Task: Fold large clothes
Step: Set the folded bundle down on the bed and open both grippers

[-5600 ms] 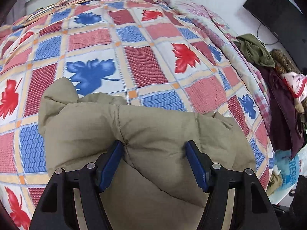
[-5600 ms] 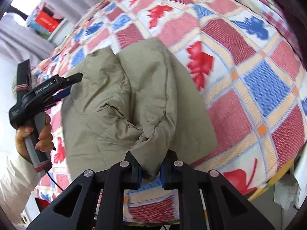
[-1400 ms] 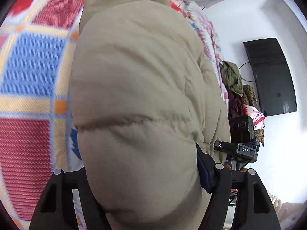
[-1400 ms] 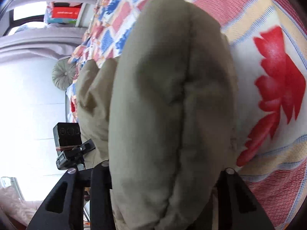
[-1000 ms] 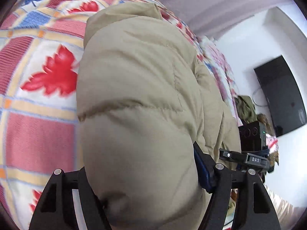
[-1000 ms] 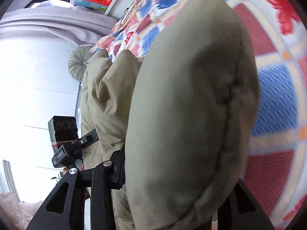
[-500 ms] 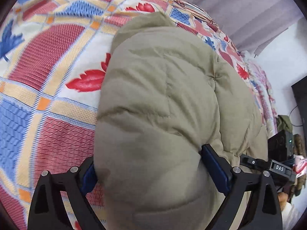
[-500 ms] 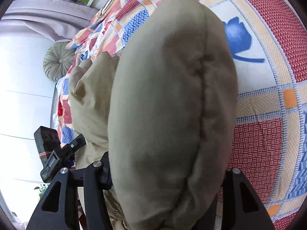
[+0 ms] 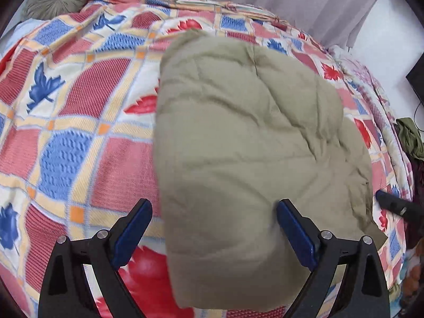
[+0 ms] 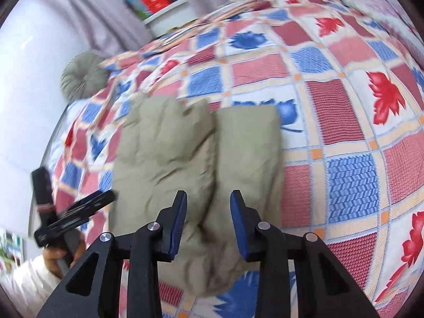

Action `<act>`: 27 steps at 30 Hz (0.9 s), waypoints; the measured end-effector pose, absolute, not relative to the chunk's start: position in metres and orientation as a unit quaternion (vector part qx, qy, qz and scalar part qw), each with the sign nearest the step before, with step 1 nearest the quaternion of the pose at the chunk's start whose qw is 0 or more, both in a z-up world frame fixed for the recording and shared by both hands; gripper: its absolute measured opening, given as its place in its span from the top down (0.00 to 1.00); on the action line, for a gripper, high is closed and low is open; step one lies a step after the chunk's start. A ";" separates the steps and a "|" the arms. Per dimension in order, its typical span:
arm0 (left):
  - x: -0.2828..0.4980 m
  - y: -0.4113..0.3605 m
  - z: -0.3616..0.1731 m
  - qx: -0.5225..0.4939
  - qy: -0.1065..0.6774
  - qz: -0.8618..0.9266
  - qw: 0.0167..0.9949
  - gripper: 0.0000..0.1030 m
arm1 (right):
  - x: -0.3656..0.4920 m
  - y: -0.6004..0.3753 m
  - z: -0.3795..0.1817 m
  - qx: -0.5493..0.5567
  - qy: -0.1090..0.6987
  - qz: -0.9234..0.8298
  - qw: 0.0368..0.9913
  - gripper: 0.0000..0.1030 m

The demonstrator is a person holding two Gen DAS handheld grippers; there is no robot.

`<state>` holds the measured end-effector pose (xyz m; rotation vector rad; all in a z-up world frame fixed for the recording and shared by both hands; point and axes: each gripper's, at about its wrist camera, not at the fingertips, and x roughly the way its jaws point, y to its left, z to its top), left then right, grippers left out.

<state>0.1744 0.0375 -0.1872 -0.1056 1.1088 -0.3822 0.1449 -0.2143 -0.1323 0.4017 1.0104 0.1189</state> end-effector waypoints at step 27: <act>0.105 0.041 -0.143 -0.019 0.581 -0.132 0.803 0.06 | 0.043 -0.232 -0.152 0.221 0.565 0.013 0.795 0.63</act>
